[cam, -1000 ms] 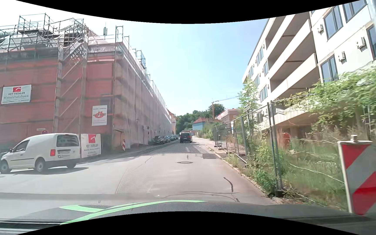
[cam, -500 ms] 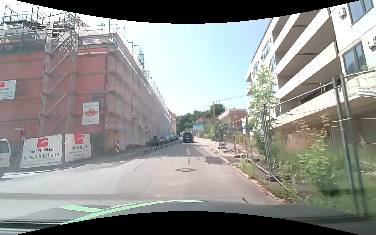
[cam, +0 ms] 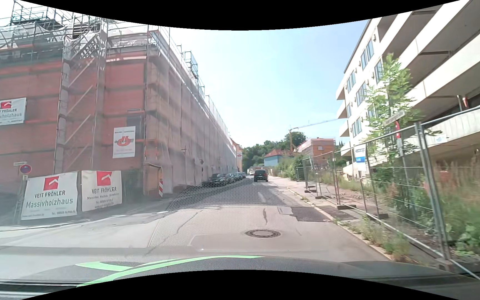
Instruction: Follow the waypoints while adhering to traffic rules and regulations
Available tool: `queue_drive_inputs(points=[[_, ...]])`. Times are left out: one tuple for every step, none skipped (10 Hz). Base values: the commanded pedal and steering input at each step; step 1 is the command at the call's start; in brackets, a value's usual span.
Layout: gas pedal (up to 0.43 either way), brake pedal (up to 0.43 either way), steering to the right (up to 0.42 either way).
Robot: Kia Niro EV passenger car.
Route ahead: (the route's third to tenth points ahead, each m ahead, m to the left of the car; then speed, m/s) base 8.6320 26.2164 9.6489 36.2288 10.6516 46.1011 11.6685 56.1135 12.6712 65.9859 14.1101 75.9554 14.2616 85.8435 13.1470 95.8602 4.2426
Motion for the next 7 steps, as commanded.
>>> queue_drive_inputs(points=[[0.22, 0.0, -0.333], [0.22, 0.0, -0.375], [0.22, 0.0, -0.409], [0.22, 0.0, -0.442], [0.248, 0.0, -0.476], [0.248, 0.0, -0.502], [0.26, 0.0, -0.527]])
